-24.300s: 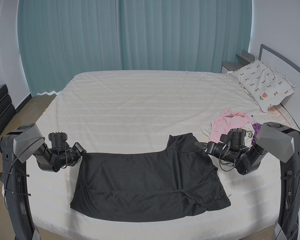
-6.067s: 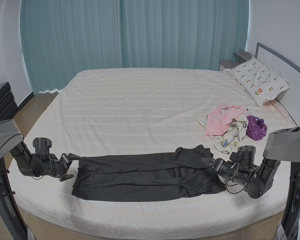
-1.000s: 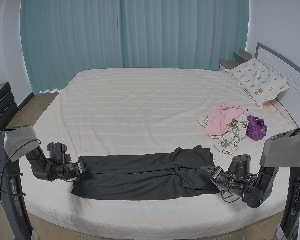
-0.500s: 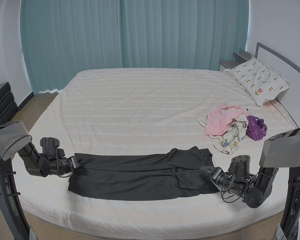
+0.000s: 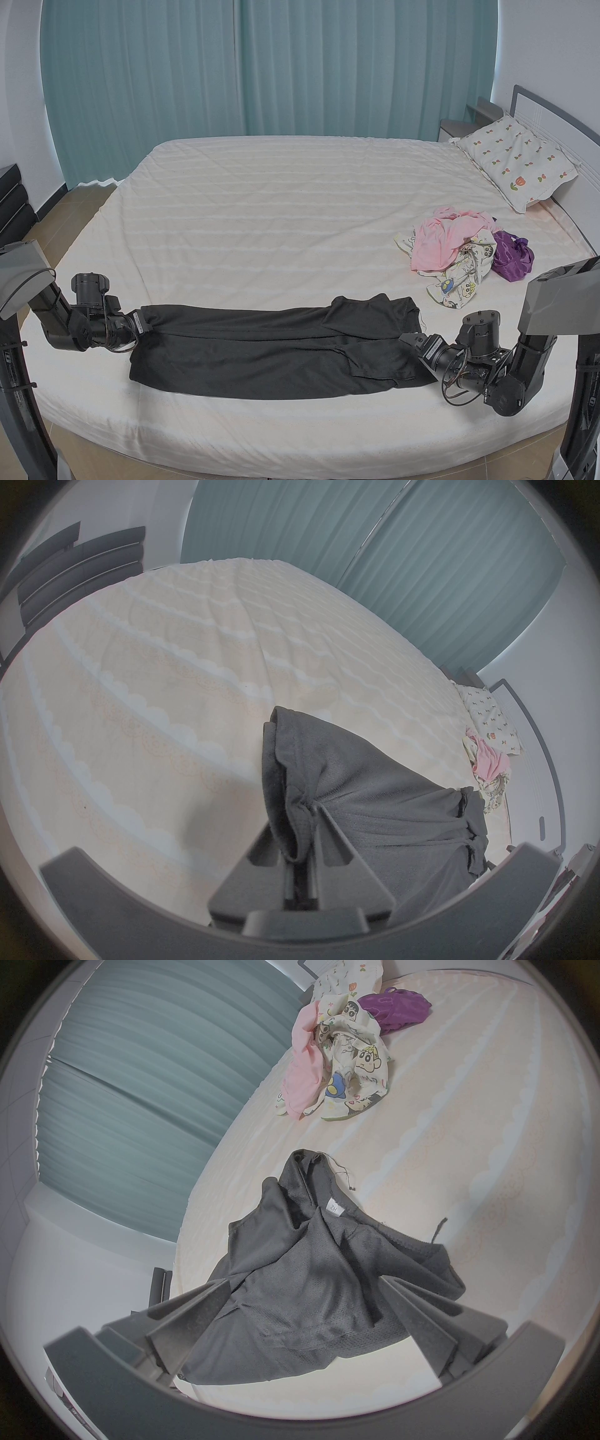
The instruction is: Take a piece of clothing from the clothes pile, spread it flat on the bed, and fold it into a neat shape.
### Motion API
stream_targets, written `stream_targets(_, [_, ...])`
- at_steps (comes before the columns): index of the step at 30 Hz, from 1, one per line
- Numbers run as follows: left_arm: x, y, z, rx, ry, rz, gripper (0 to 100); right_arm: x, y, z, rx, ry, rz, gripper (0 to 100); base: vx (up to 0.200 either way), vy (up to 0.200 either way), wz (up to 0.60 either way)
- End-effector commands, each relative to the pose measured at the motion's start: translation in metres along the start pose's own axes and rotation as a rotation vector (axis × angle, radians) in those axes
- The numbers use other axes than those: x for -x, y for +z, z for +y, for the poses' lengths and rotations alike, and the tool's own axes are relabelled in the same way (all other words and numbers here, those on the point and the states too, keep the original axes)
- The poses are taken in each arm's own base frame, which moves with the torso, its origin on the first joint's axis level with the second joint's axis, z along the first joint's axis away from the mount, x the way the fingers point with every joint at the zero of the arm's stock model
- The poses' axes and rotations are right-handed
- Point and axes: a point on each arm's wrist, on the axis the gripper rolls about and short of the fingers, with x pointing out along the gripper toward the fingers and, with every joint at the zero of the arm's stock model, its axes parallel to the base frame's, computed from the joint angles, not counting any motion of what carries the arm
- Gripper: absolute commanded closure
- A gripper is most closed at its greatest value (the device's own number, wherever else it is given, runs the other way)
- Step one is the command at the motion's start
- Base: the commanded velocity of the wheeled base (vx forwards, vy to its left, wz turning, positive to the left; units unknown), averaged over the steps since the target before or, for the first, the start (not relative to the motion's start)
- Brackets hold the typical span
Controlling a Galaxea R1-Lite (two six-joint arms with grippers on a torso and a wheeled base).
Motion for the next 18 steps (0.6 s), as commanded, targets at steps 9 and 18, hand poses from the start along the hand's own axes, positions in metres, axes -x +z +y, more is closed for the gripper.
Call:
stream_targets(9, [-0.012, -0.018, -0.002, -0.006, -0.006, 0.062, 0, -0.001, -0.003, -0.004, 0.001, -0.014, 0.010, 0, 0.000, 0.000, 0.00])
stream_targets(18, [-0.013, -0.025, -0.010, -0.036, -0.023, 0.085, 0, 0.000, -0.003, -0.004, 0.000, -0.006, 0.005, 0, 0.000, 0.000, 0.00])
